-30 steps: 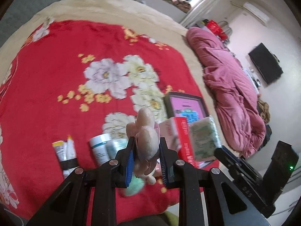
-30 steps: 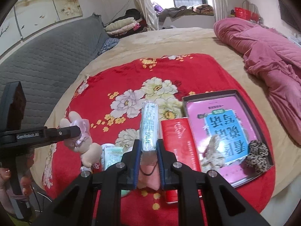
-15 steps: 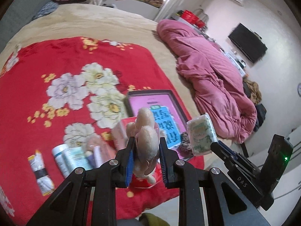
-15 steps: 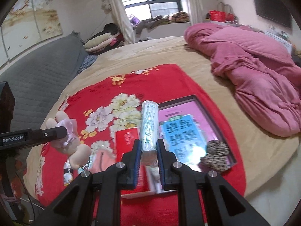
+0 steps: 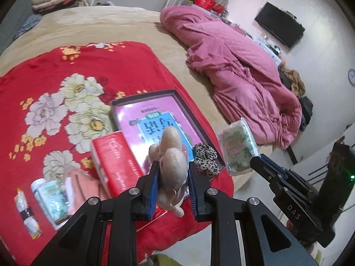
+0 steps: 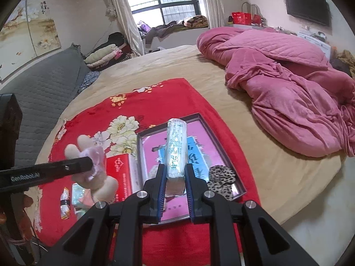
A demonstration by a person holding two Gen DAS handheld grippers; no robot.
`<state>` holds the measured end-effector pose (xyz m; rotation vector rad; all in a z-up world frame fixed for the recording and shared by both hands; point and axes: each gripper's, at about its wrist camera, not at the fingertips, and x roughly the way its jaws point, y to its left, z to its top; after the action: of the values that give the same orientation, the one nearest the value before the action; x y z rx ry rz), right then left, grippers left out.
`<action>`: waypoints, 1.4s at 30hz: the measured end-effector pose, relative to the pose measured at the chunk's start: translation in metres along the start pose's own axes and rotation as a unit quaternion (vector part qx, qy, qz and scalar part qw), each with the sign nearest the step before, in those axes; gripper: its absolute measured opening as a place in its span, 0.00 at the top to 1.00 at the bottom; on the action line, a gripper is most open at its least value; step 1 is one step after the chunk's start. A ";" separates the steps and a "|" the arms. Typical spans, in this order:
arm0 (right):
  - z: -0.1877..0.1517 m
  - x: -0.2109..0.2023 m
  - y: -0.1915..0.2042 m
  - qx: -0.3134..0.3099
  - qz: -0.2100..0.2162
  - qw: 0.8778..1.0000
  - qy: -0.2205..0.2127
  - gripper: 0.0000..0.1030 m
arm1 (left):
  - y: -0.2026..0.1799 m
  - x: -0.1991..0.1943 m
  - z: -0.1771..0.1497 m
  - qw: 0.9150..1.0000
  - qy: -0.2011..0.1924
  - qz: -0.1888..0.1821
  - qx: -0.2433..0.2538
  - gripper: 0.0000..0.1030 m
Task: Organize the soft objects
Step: 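Carry the tube and the bunny over to the pink tray with both grippers, then set the tube in the tray and open the right gripper while the left gripper lowers the bunny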
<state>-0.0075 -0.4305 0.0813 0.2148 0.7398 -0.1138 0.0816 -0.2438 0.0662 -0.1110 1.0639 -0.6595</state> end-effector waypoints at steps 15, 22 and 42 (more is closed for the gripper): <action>-0.012 0.026 -0.048 0.030 0.010 0.999 0.033 0.83 | -0.041 0.090 -0.002 0.998 0.057 -0.005 0.042 0.76; -0.018 0.049 -0.053 0.030 0.015 0.998 0.056 0.83 | -0.038 0.120 -0.006 0.996 0.079 -0.005 0.040 0.76; -0.047 0.126 -0.059 0.041 0.029 0.988 0.144 0.83 | -0.018 0.152 -0.012 0.994 0.103 -0.003 0.026 0.76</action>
<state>0.0434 -0.4802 -0.0472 0.3361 1.0167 -0.0576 0.1109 -0.3390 -0.0504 -0.0017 1.2433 -0.7144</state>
